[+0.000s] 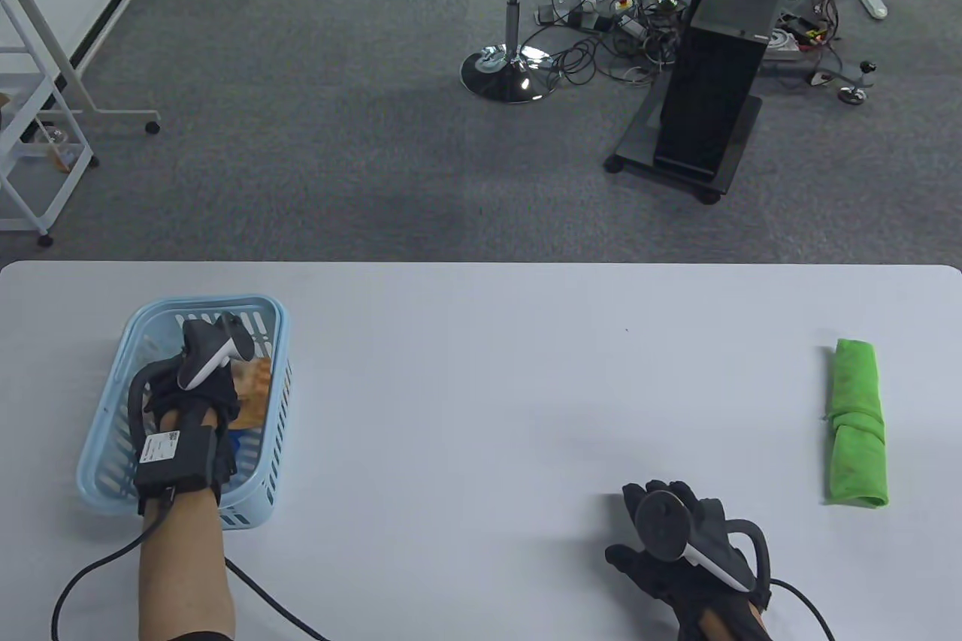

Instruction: Roll rectangular towel into towel roll

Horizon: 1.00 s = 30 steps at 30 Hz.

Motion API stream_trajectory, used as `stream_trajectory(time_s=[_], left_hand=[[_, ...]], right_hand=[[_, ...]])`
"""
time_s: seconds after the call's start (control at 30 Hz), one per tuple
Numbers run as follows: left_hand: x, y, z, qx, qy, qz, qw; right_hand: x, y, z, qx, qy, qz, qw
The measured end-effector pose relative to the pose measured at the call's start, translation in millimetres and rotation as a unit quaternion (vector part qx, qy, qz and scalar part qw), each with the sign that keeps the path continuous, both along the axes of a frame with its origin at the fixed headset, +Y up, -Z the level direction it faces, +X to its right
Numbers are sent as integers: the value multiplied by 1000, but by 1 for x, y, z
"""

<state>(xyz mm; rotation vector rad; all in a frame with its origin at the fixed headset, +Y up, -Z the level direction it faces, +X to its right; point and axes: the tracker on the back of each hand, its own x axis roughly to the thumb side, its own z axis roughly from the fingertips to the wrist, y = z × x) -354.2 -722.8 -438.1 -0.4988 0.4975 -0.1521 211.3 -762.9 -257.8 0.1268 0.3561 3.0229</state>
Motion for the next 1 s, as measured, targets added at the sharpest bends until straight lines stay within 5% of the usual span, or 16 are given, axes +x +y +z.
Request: stream_trajectory(time_s=[0.23, 0.43, 0.7, 0.77, 0.87, 1.0], left_hand=[[8, 50, 7, 60, 26, 1, 998], [29, 119, 29, 161, 36, -1, 986], [99, 202, 89, 342, -53, 78, 935], [118, 209, 101, 346, -94, 126, 925], [166, 203, 122, 274, -185, 255, 909], [232, 150, 149, 250, -247, 302, 886]], right_hand=[[1, 2, 0, 3, 0, -9, 1000], [-1, 9, 2, 11, 3, -21, 1000], [-5, 12, 3, 11, 13, -33, 999], [-7, 12, 3, 8, 19, -30, 999], [-9, 12, 5, 2, 25, -29, 999], [-8, 12, 5, -1, 26, -30, 999]])
